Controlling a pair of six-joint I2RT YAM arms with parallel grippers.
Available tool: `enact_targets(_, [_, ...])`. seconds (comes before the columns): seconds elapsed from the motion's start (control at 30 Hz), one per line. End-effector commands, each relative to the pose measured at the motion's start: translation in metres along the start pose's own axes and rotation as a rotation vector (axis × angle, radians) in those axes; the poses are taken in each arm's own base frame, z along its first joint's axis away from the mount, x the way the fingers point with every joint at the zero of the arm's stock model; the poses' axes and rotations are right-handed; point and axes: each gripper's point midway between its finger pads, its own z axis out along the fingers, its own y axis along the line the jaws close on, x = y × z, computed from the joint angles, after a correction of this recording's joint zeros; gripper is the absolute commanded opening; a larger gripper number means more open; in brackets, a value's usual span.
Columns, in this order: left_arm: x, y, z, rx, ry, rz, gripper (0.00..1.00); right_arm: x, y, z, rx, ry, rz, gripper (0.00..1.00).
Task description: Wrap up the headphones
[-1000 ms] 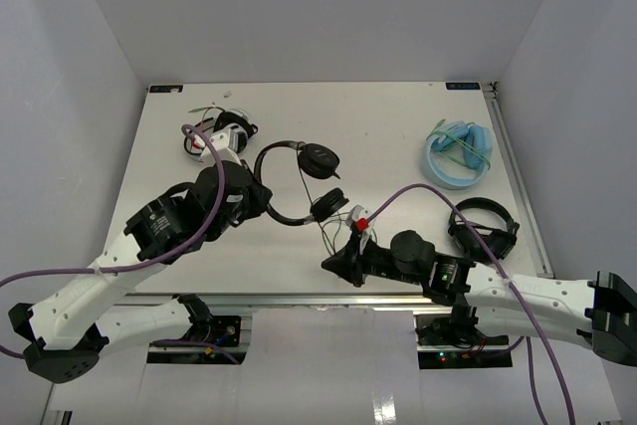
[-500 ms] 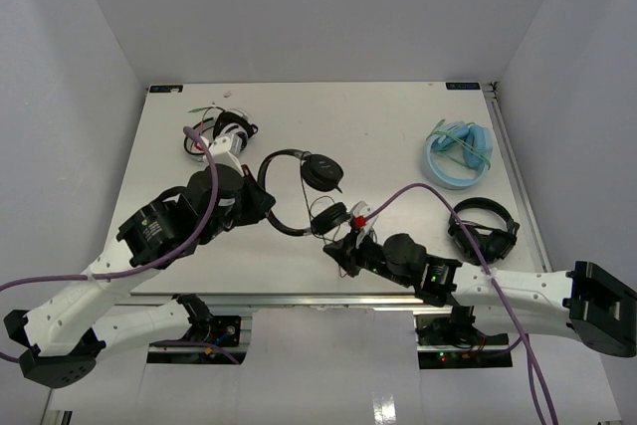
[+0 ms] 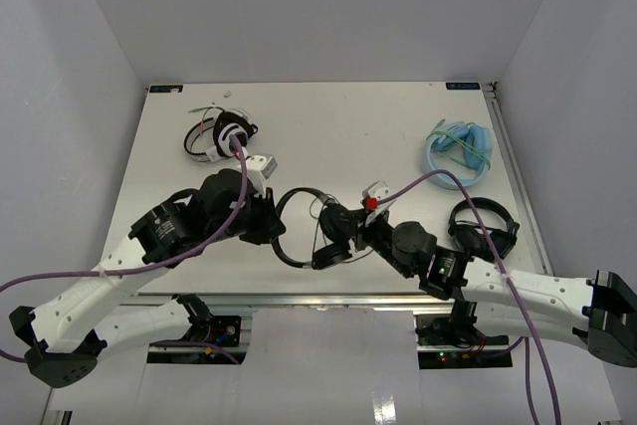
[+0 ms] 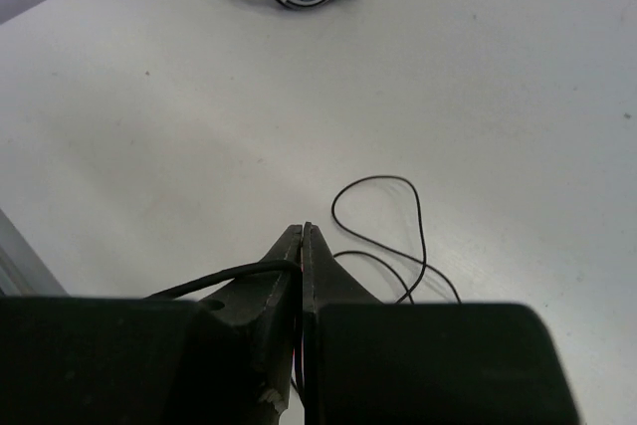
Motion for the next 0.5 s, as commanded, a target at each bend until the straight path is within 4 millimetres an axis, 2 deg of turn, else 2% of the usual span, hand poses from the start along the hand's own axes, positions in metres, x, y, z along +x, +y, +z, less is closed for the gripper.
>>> enact_targets(0.0, [0.019,-0.018,-0.008,0.139,0.09,0.097,0.0,-0.046,-0.026,0.006,0.145,-0.067,-0.042,0.08])
enact_targets(0.2, [0.034,0.0,0.005,0.061,0.162,0.134,0.0,-0.066,-0.04,0.013,0.226,-0.084,-0.106,0.08])
enact_targets(0.47, [0.038,0.002,0.005,0.059,0.173,0.152,0.0,-0.086,-0.06,0.016,0.294,-0.109,-0.126,0.08])
